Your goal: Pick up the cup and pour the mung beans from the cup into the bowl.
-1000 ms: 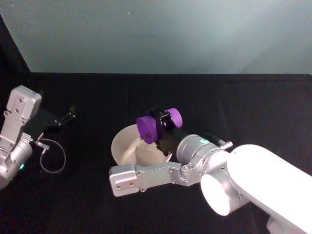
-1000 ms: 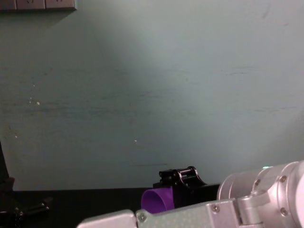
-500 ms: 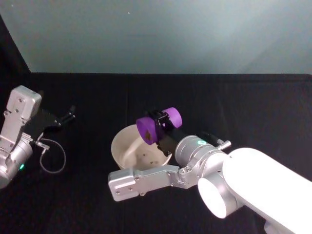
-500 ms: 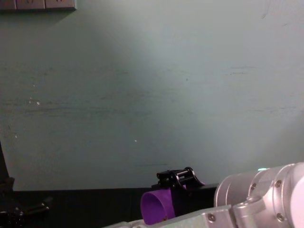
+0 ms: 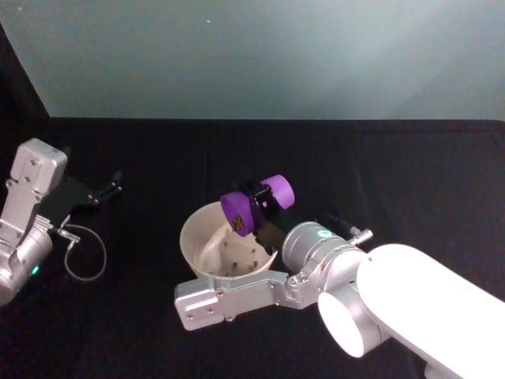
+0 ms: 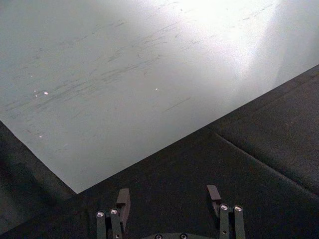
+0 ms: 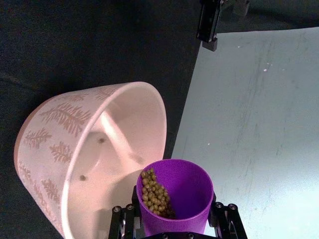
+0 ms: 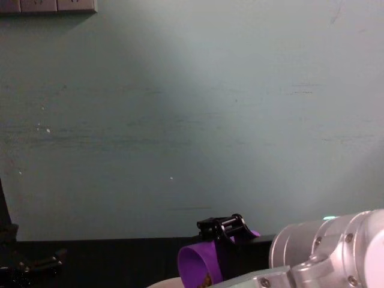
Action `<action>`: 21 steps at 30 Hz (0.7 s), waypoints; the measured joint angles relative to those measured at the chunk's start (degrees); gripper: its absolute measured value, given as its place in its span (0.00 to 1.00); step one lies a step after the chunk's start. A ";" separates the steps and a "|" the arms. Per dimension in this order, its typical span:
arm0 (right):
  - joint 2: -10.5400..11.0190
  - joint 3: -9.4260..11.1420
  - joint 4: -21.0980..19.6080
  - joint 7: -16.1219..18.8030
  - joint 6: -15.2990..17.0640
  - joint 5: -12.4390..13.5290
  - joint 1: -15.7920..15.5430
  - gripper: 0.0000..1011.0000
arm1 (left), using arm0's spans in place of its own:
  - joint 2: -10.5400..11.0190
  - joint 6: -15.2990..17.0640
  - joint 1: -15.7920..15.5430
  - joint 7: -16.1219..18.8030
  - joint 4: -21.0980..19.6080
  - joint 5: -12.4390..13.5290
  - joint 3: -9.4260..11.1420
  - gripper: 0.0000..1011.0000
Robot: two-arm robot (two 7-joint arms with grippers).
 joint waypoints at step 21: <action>-1.18 1.45 0.01 1.48 -2.14 -3.25 -1.26 0.72 | 0.00 0.00 0.00 0.00 0.00 0.00 0.00 0.99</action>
